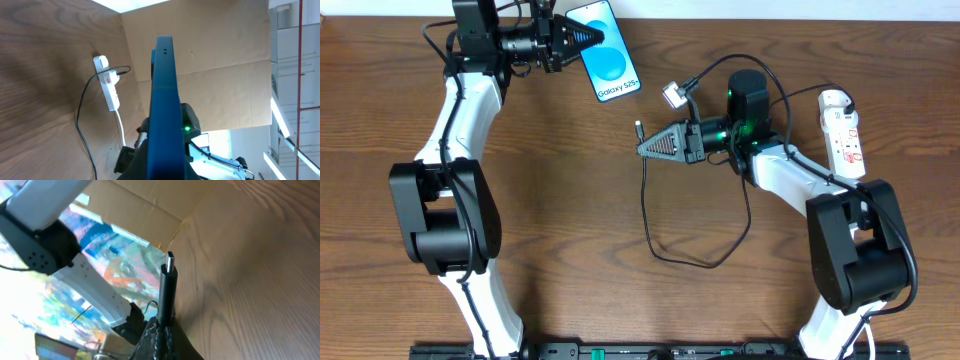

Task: Plug charger to phone and switch on socket
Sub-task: 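Move the plug up toward the phone's bottom port held by left gripper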

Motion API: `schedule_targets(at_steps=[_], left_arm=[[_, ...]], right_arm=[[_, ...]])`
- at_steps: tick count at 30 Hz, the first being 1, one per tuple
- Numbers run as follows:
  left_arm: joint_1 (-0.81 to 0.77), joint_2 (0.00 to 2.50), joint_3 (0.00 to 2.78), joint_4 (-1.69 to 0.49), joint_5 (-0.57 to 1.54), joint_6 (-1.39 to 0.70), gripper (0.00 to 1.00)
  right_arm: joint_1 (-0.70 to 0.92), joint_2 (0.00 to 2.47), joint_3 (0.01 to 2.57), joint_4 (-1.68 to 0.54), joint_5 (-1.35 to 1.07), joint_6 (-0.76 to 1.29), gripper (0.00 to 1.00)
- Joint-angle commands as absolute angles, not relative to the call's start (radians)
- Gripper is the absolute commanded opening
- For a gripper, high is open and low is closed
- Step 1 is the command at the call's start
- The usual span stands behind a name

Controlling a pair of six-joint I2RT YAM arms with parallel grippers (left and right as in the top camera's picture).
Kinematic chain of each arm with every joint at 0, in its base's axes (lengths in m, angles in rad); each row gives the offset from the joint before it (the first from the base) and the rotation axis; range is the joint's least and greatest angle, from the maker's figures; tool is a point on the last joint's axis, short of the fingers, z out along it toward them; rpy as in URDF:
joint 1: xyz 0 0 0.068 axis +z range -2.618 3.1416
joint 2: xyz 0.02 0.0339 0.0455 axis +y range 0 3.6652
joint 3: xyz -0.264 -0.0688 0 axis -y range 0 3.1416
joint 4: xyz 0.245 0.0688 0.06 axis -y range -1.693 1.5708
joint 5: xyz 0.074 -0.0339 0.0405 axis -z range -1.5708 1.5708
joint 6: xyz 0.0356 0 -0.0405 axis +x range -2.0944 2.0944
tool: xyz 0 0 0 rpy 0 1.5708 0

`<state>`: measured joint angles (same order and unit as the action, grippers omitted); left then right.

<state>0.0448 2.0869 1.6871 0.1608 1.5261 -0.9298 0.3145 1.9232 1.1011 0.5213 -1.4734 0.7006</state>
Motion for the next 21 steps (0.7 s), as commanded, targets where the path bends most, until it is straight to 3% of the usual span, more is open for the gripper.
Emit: schedule_targets(at_steps=[1, 21], left_arm=[[0.041, 2.054, 1.686, 0.166, 1.573, -0.906, 0.07], [-0.039, 2.054, 1.673, 0.167, 1.573, -0.857, 0.07]], right_arm=[[0.324, 1.914, 1.100, 0.584, -1.507, 0.782, 0.01], [0.313, 1.915, 1.100, 0.619, -1.514, 0.808, 0.01]])
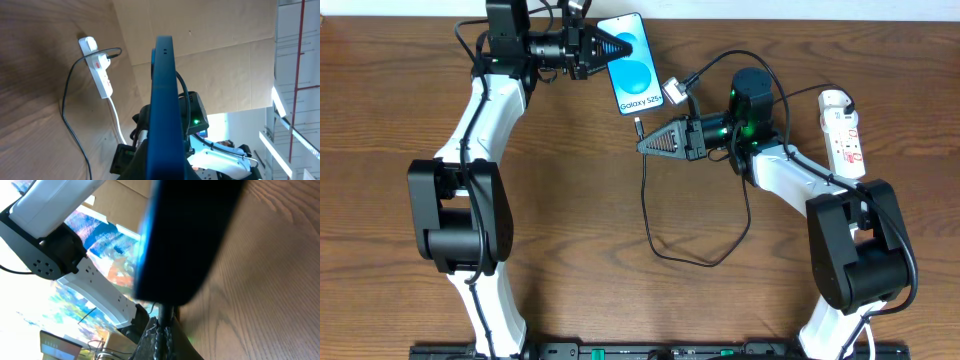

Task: Plug charger to phone and switch on socket
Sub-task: 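Move the plug up toward the phone's bottom port held by left gripper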

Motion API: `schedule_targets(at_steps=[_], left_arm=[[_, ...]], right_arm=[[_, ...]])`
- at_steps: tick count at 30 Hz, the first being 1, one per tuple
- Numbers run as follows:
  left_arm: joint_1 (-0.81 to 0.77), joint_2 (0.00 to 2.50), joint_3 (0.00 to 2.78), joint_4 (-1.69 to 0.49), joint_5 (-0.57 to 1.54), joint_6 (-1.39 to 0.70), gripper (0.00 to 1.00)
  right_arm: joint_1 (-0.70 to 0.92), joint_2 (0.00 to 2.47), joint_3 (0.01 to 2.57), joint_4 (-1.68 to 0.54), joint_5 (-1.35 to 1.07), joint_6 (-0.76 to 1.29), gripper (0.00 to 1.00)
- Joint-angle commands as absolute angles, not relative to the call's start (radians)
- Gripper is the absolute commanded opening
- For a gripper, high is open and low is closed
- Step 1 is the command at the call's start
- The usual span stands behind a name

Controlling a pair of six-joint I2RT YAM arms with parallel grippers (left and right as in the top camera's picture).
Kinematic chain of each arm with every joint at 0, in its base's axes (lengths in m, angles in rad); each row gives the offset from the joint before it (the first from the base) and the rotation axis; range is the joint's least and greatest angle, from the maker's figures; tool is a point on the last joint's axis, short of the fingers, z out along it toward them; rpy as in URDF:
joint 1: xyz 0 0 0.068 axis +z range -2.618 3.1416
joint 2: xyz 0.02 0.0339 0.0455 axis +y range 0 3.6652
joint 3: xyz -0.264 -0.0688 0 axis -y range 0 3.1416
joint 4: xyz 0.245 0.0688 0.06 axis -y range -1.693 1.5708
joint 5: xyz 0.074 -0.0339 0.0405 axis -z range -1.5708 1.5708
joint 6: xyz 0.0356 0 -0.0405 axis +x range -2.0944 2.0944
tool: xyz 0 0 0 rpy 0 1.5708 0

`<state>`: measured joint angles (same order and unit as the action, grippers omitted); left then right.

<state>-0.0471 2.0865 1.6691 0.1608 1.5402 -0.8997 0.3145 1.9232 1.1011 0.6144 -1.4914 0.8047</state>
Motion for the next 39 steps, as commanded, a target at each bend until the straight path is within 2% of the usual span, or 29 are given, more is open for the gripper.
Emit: schedule_targets(at_steps=[1, 5, 39], left_arm=[[-0.038, 2.054, 1.673, 0.167, 1.573, -0.853, 0.08], [-0.037, 2.054, 1.673, 0.167, 1.573, -0.849, 0.07], [-0.045, 2.054, 1.673, 0.159, 1.572, -0.862, 0.07]], right_arm=[[0.310, 1.915, 1.100, 0.628, -1.519, 0.806, 0.01], [0.296, 1.915, 1.100, 0.686, -1.539, 0.808, 0.01], [0.264, 1.915, 1.100, 0.685, -1.509, 0.807, 0.01]])
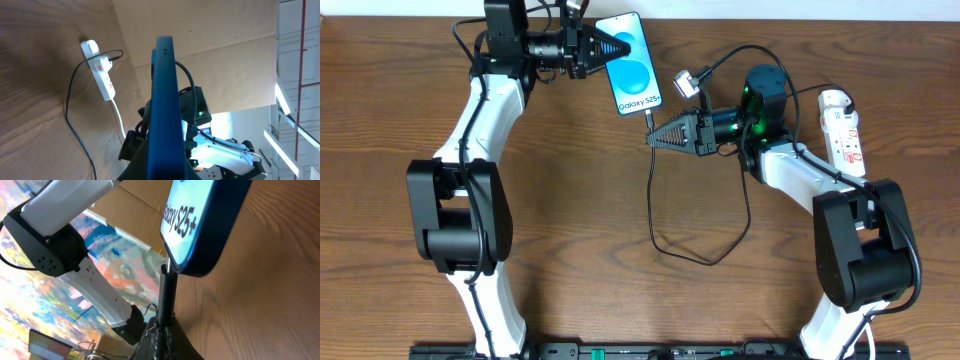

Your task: Plug charger to phone and switch on socket

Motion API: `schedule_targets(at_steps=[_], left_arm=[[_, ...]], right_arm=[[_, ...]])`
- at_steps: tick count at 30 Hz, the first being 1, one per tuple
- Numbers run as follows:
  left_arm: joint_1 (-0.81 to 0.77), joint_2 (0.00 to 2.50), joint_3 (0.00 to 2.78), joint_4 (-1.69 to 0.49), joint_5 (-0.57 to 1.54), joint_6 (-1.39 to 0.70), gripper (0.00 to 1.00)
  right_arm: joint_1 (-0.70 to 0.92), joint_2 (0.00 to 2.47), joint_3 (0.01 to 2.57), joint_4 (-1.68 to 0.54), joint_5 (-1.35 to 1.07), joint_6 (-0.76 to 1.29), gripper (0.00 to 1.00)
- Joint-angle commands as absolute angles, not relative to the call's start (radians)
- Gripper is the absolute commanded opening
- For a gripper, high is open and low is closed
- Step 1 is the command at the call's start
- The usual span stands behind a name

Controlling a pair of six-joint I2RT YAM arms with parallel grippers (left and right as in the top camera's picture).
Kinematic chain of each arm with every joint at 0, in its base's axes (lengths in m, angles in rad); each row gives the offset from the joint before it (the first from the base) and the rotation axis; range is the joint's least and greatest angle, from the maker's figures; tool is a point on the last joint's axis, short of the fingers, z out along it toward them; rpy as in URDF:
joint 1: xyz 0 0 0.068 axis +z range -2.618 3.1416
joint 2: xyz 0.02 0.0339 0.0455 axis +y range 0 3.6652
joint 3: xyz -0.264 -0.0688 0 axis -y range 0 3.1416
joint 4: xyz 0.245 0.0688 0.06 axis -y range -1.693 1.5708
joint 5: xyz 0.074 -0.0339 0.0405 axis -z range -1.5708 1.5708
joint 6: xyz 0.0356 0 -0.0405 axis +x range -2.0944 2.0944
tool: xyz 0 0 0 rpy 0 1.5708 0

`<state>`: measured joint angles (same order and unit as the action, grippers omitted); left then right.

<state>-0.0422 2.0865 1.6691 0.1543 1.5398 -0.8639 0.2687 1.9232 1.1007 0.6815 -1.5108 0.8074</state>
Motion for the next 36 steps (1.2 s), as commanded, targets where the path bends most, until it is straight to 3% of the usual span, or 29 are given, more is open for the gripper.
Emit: schedule_targets(at_steps=[1, 36], left_arm=[[-0.045, 2.054, 1.673, 0.159, 1.571, -0.862, 0.07], [-0.068, 2.054, 1.673, 0.161, 1.559, -0.888, 0.07]], right_arm=[[0.264, 1.915, 1.100, 0.685, -1.509, 0.807, 0.01], [0.289, 1.915, 1.100, 0.680, -1.502, 0.815, 0.01]])
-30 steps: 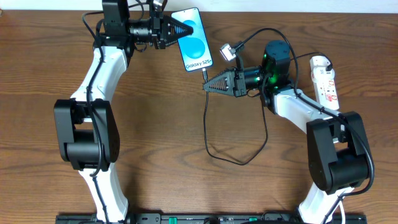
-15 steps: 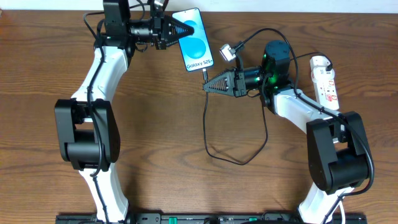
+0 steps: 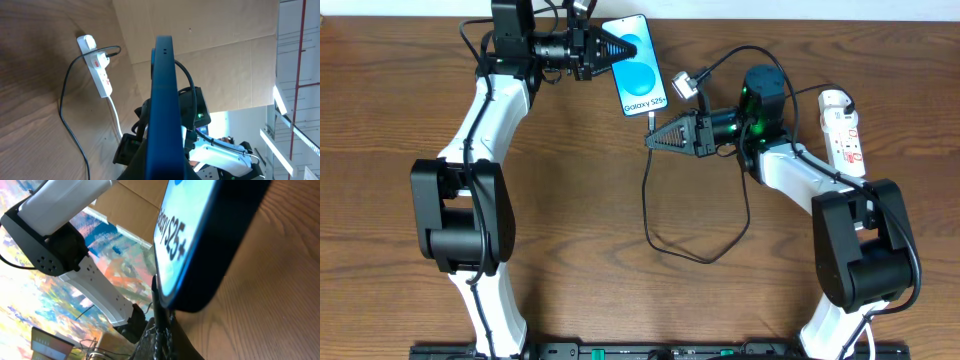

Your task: Plug charger to phone and switch on socket

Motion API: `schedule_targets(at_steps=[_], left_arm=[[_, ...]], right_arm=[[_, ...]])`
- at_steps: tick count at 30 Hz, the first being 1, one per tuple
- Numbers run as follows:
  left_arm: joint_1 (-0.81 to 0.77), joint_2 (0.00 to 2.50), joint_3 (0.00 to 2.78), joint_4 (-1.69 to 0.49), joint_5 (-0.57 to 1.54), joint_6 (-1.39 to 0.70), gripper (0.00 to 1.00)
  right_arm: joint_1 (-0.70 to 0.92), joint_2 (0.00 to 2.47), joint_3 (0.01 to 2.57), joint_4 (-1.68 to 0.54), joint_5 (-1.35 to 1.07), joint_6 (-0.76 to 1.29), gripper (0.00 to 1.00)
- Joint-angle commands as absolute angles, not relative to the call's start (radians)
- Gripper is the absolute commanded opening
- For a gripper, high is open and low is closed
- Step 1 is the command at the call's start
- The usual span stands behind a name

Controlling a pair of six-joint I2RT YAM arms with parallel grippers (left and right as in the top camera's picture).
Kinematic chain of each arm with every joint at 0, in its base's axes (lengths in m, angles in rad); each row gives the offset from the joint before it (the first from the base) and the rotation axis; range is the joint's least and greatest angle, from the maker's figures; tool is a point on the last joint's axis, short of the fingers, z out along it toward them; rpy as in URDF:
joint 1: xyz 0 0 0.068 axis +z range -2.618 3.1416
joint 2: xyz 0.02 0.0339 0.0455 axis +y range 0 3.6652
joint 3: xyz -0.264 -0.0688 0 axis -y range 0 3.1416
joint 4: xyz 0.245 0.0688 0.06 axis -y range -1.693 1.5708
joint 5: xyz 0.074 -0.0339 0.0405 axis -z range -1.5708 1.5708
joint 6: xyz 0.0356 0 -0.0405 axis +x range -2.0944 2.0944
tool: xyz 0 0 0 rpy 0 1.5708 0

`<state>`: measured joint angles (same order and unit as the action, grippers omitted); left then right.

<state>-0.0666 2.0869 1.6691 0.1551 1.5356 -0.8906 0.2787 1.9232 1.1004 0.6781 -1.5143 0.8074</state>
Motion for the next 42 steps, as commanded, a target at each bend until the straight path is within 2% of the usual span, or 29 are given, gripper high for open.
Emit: schedule_targets(at_steps=[1, 42], left_arm=[[-0.068, 2.054, 1.673, 0.161, 1.559, -0.887, 0.07], [-0.069, 2.054, 1.673, 0.160, 1.569, -0.872, 0.07]], right_arm=[[0.290, 1.915, 1.100, 0.680, -1.502, 0.815, 0.01], [0.313, 1.915, 1.099, 0.643, -1.472, 0.815, 0.01]])
